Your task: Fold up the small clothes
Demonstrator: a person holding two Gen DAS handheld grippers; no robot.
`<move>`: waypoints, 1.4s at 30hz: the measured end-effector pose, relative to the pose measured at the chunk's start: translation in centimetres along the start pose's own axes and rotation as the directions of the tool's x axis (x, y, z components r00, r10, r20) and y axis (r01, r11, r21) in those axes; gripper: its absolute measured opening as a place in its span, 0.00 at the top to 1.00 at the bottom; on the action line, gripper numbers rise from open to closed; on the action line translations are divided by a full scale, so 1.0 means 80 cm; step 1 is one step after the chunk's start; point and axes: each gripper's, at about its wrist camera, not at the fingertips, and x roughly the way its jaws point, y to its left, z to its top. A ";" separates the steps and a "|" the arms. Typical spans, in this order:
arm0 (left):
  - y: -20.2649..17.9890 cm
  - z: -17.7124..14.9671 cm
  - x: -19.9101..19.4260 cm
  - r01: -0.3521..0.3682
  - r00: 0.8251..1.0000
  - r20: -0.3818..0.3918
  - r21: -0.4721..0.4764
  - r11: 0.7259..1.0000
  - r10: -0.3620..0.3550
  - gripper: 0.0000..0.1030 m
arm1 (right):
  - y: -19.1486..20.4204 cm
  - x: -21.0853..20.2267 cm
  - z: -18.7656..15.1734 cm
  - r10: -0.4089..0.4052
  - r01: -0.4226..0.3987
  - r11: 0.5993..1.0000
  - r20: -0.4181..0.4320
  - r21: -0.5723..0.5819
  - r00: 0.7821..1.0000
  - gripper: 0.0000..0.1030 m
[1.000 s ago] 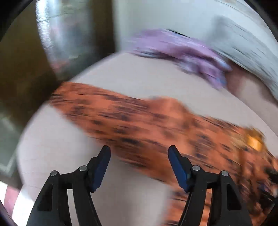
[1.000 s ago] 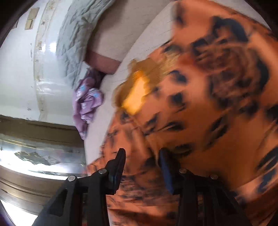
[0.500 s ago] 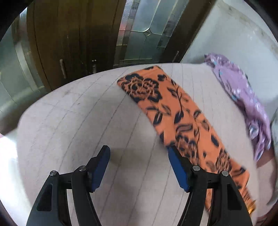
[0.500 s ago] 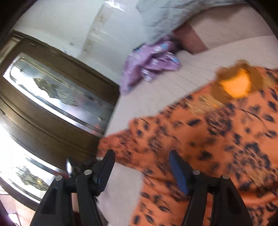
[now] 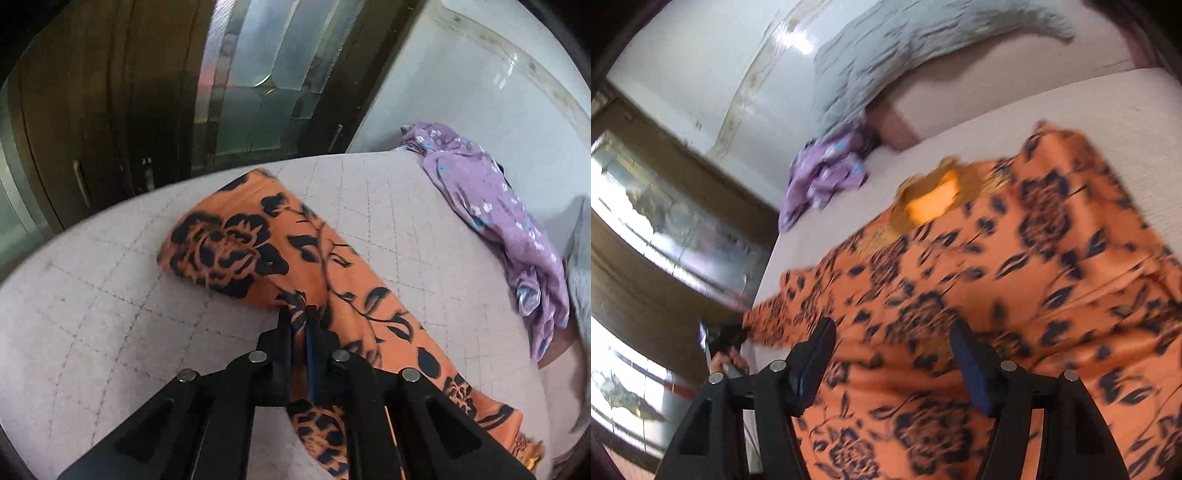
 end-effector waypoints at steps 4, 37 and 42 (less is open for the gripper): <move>-0.082 -0.009 -0.070 0.025 0.992 0.114 0.213 0.977 -0.051 0.95 | -0.034 -0.027 0.019 0.013 -0.020 0.997 0.098 0.076 0.995 0.34; -0.293 -0.258 -0.143 0.092 0.995 -0.088 0.628 0.772 -0.047 0.32 | -0.068 -0.012 0.067 0.040 -0.053 0.978 0.069 0.201 0.997 0.32; -0.305 -0.281 -0.116 0.036 0.992 -0.111 0.678 0.734 0.053 0.32 | 0.018 0.050 0.097 -0.272 0.274 0.946 0.037 -0.174 0.962 0.32</move>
